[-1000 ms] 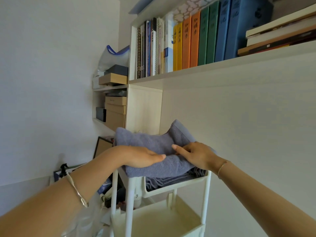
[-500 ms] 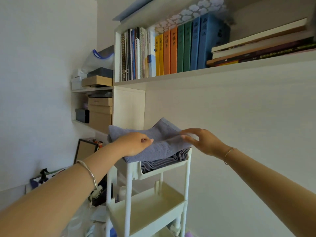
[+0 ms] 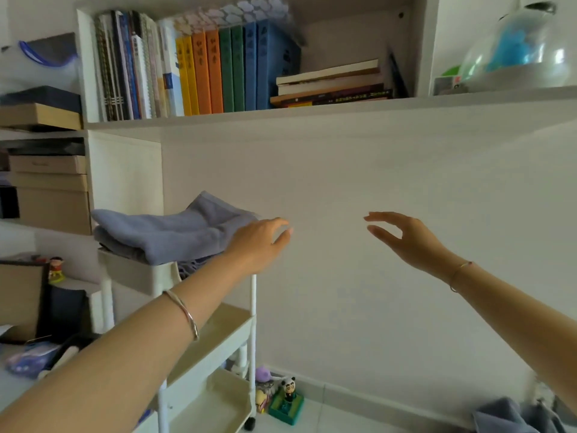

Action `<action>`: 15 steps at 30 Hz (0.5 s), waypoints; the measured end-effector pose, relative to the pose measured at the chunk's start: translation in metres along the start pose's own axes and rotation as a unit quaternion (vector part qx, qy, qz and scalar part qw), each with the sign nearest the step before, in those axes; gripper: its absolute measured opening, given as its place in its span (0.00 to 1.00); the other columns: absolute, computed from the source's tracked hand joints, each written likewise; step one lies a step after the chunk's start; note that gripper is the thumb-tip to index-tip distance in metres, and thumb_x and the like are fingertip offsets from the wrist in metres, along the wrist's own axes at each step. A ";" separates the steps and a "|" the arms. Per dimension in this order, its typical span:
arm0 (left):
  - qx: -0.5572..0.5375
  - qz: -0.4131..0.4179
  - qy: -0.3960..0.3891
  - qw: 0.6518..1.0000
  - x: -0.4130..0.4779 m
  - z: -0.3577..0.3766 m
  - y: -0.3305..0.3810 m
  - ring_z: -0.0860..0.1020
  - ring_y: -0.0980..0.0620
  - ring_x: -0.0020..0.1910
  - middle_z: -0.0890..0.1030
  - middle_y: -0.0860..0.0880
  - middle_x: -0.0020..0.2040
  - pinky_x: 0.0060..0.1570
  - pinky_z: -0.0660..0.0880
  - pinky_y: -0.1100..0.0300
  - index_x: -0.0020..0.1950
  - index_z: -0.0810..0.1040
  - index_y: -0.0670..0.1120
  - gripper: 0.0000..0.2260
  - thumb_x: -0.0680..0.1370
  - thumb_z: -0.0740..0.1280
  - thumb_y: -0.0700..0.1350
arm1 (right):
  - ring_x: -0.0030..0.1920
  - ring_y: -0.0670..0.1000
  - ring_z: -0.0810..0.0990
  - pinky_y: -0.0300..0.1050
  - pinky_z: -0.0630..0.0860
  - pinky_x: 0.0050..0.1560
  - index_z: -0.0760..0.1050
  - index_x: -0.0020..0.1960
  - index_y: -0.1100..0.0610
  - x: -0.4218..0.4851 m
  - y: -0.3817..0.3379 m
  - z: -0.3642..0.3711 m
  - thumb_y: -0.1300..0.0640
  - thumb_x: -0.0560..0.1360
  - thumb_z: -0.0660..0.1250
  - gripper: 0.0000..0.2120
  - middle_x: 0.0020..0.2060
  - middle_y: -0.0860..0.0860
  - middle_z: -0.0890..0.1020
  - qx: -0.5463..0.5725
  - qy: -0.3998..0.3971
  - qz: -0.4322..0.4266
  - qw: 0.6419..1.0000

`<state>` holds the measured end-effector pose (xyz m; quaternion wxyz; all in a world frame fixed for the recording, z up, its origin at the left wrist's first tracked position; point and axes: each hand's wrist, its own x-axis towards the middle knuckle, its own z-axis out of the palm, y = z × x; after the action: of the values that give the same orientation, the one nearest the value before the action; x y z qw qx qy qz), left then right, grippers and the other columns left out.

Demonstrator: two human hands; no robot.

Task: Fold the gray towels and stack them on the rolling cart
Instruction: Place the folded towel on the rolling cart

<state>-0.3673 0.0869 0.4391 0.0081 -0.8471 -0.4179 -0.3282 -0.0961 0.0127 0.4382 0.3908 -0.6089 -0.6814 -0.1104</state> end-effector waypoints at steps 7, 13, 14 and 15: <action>-0.066 0.079 -0.101 0.990 -0.022 0.082 0.097 0.66 0.48 0.70 0.67 0.50 0.73 0.65 0.64 0.55 0.74 0.62 0.53 0.21 0.82 0.51 0.55 | 0.67 0.49 0.71 0.46 0.64 0.69 0.75 0.63 0.48 -0.113 0.051 -0.065 0.47 0.78 0.62 0.15 0.65 0.45 0.75 -0.080 0.011 0.109 0.991; -0.117 0.139 -0.181 0.967 -0.049 0.164 0.188 0.65 0.48 0.70 0.66 0.50 0.73 0.66 0.64 0.54 0.75 0.61 0.51 0.21 0.82 0.51 0.55 | 0.66 0.51 0.72 0.45 0.64 0.68 0.75 0.64 0.52 -0.209 0.107 -0.107 0.50 0.78 0.62 0.16 0.65 0.49 0.75 -0.110 -0.002 0.209 0.972; -0.125 0.147 -0.194 0.962 -0.054 0.178 0.201 0.65 0.48 0.71 0.66 0.50 0.73 0.67 0.64 0.54 0.75 0.61 0.51 0.21 0.82 0.51 0.55 | 0.66 0.51 0.72 0.44 0.64 0.67 0.75 0.64 0.52 -0.222 0.118 -0.110 0.50 0.78 0.62 0.16 0.65 0.49 0.75 -0.107 -0.005 0.227 0.968; -0.130 0.154 -0.209 0.957 -0.060 0.196 0.217 0.65 0.48 0.71 0.66 0.50 0.73 0.67 0.64 0.54 0.75 0.61 0.50 0.21 0.82 0.52 0.54 | 0.66 0.51 0.73 0.43 0.64 0.67 0.75 0.64 0.52 -0.238 0.132 -0.114 0.51 0.78 0.62 0.16 0.65 0.49 0.75 -0.100 -0.008 0.246 0.964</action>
<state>-0.1311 -0.0398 0.3082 -0.1389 -0.9446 -0.2284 -0.1903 0.0588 -0.2045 0.3129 0.3375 -0.7944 -0.4996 -0.0735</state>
